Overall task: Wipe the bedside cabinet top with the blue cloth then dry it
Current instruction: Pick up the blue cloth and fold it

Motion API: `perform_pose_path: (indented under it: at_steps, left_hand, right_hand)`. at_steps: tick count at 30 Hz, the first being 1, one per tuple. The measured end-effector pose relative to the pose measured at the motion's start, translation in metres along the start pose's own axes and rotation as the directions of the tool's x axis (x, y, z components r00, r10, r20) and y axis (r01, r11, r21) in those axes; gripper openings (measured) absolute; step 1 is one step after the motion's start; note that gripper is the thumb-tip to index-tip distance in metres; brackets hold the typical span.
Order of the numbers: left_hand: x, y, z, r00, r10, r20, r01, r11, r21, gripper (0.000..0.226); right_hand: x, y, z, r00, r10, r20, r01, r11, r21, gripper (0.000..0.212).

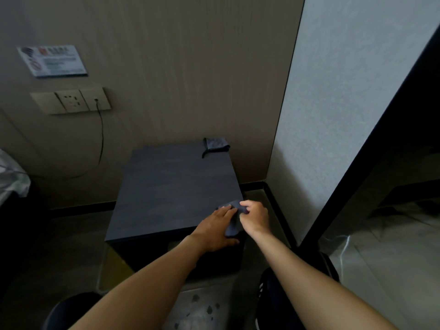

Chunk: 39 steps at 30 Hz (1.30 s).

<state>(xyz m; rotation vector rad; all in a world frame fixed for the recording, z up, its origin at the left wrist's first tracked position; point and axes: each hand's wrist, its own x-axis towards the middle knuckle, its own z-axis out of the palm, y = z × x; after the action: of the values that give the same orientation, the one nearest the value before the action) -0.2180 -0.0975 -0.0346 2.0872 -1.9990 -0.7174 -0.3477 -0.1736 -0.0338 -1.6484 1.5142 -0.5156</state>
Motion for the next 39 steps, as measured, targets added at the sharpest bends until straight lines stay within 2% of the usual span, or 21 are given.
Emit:
perform_pose_path:
  at_steps: [3, 5, 9, 12, 14, 16, 19, 21, 24, 26, 28, 31, 33, 36, 39]
  left_hand:
    - [-0.008, -0.003, -0.006, 0.988, 0.01, -0.156, -0.005, 0.999, 0.032, 0.065]
    - [-0.013, -0.004, -0.013, 0.969, -0.032, -0.247, 0.043, 0.998, 0.041, 0.04]
    - [-0.027, -0.019, -0.031, 0.927, -0.089, -0.366, 0.107, 0.994, 0.028, 0.023]
    - [-0.038, -0.036, -0.042, 0.908, -0.087, -0.41, 0.089, 0.996, -0.014, 0.016]
    - [-0.045, -0.044, -0.05, 0.877, -0.141, -0.459, 0.102, 0.989, -0.109, 0.027]
    - [-0.049, -0.051, -0.058, 0.834, -0.207, -0.512, 0.104, 0.969, -0.224, 0.031]
    - [-0.051, -0.061, -0.072, 0.78, -0.246, -0.575, 0.076, 0.95, -0.303, 0.011]
    - [-0.053, -0.065, -0.082, 0.78, -0.242, -0.578, 0.05, 0.943, -0.328, 0.011]
    - [-0.053, -0.069, -0.094, 0.808, -0.266, -0.526, 0.045, 0.918, -0.394, 0.032]
    - [-0.049, -0.069, -0.099, 0.807, -0.316, -0.5, 0.054, 0.882, -0.469, 0.042]
    - [-0.044, -0.066, -0.103, 0.801, -0.378, -0.464, 0.031, 0.8, -0.599, 0.048]
    - [-0.037, -0.056, -0.109, 0.786, -0.449, -0.425, -0.023, 0.666, -0.746, 0.045]
    - [-0.034, -0.051, -0.114, 0.778, -0.472, -0.414, -0.031, 0.63, -0.776, 0.042]
    - [-0.031, -0.053, -0.116, 0.775, -0.463, -0.429, -0.033, 0.649, -0.76, 0.044]
    - [-0.03, -0.059, -0.116, 0.787, -0.447, -0.425, -0.025, 0.665, -0.747, 0.045]
  right_hand:
    - [0.001, -0.01, 0.002, 1.0, -0.009, -0.001, 0.009, 0.998, 0.065, 0.039]
    - [0.002, -0.016, 0.002, 1.0, -0.005, -0.009, 0.006, 0.993, 0.114, 0.04]
    - [0.003, -0.025, 0.003, 0.998, -0.015, 0.053, 0.005, 0.983, 0.184, 0.038]
    - [0.002, -0.033, 0.007, 0.988, 0.032, 0.152, -0.073, 0.96, 0.271, 0.033]
    - [0.002, -0.036, 0.011, 0.982, 0.03, 0.187, -0.09, 0.941, 0.325, 0.033]
    - [0.0, -0.038, 0.015, 0.979, -0.041, 0.201, -0.02, 0.956, 0.292, 0.036]
    - [-0.003, -0.042, 0.018, 0.968, -0.197, 0.157, 0.172, 0.972, 0.162, 0.028]
    - [-0.006, -0.051, 0.016, 0.953, -0.281, 0.11, 0.27, 0.957, 0.104, 0.017]
    - [-0.007, -0.065, 0.014, 0.94, -0.318, 0.122, 0.308, 0.947, 0.094, 0.013]
    - [-0.009, -0.075, 0.016, 0.93, -0.314, 0.189, 0.287, 0.945, 0.156, 0.027]
    - [-0.01, -0.081, 0.021, 0.914, -0.279, 0.294, 0.213, 0.947, 0.239, 0.052]
    - [-0.014, -0.088, 0.024, 0.85, -0.302, 0.431, 0.185, 0.938, 0.292, 0.091]
    - [-0.015, -0.09, 0.025, 0.804, -0.308, 0.509, 0.169, 0.938, 0.302, 0.104]
    - [-0.02, -0.092, 0.028, 0.765, -0.31, 0.565, 0.174, 0.944, 0.282, 0.078]
    - [-0.018, -0.089, 0.032, 0.841, -0.344, 0.418, 0.255, 0.933, 0.256, 0.032]
